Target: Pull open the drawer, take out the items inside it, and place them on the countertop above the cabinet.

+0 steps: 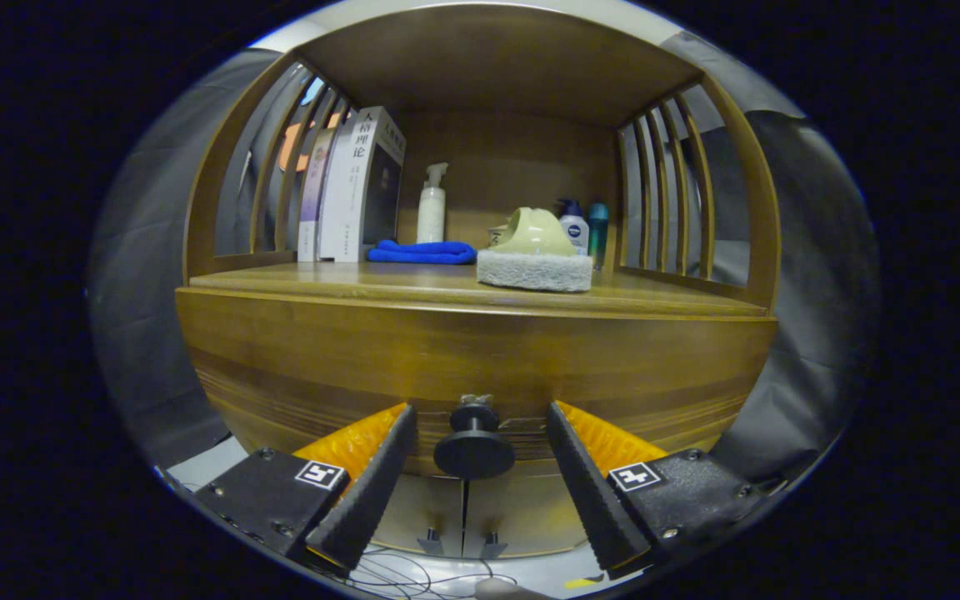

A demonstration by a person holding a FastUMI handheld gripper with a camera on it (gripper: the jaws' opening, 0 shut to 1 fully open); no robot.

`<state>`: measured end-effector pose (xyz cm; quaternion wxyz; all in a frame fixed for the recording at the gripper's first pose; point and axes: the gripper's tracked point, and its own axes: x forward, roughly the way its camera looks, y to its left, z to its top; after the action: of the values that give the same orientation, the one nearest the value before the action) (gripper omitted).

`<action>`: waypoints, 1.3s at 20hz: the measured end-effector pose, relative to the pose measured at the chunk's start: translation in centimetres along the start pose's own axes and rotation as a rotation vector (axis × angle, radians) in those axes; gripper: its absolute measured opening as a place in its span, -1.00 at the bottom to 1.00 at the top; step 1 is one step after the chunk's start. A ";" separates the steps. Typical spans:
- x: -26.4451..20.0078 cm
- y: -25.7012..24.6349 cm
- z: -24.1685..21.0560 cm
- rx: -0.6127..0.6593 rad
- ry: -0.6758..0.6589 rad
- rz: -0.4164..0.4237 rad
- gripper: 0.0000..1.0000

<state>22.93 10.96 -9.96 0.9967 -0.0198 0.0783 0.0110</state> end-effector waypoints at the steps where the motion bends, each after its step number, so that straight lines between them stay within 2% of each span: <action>1: -0.1 0.1 0.2 -0.002 -0.009 -0.003 1.00; 5: 0.2 0.1 0.1 -0.001 -0.015 -0.001 1.00; 9: -0.1 0.1 0.0 -0.007 0.039 -0.003 1.00; 12: -0.9 0.4 0.0 0.001 0.069 0.032 1.00; 17: -7.2 -0.1 0.4 -0.013 0.041 0.080 1.00; 26: -20.1 -5.1 2.0 0.001 -0.114 0.048 1.00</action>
<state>3.51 5.58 -4.63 0.9990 -0.0169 0.0219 0.0359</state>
